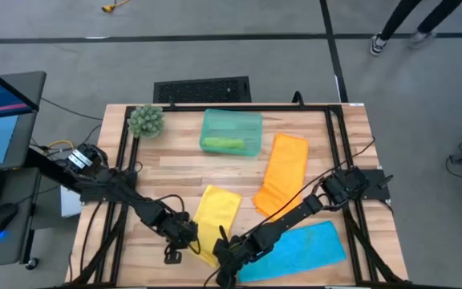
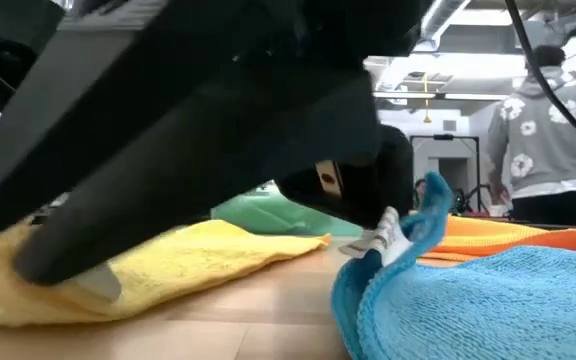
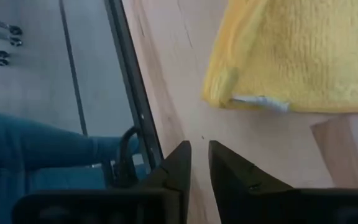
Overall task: Roll microfiber towels into tight, uniform cylinder then place into a basket
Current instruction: Roll the yellow towel
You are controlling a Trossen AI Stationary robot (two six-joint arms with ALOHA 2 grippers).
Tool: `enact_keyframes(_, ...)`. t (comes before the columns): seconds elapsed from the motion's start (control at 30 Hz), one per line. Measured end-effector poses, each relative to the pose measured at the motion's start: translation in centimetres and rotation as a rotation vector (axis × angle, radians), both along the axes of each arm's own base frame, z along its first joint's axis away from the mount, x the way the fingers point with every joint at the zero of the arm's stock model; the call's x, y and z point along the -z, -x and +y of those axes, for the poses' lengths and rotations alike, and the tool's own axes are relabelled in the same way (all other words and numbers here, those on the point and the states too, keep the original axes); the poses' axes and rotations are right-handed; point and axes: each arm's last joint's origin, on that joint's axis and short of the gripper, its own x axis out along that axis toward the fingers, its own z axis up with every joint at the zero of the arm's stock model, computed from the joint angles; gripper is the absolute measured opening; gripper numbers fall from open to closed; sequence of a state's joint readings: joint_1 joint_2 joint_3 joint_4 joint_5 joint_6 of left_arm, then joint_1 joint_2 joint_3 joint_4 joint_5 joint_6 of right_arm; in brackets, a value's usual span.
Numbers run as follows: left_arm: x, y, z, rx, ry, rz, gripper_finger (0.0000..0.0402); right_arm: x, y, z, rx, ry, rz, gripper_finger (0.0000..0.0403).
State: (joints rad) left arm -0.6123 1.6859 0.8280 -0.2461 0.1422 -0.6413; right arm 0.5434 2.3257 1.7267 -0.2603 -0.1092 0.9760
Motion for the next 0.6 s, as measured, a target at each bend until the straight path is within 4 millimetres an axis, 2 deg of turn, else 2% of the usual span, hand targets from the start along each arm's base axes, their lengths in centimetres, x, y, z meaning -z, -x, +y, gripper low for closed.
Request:
enact_keyframes(0.2,0.0,-0.6,0.9,-0.013,-0.011,-0.004,0.0003,-0.3,-0.2,-0.3,-0.004,-0.011,-0.008,0.0099)
enact_keyframes(0.33,0.1,-1.0,1.6,-0.04,-0.014,0.001,0.0003,-1.0,-0.3,-0.6,-0.025,0.016,-0.044,0.0098)
enact_keyframes(0.6,0.1,-1.5,2.8,-0.135,0.025,0.061,0.0004,-5.7,0.4,-1.6,-0.056,0.182,-0.203,0.0068)
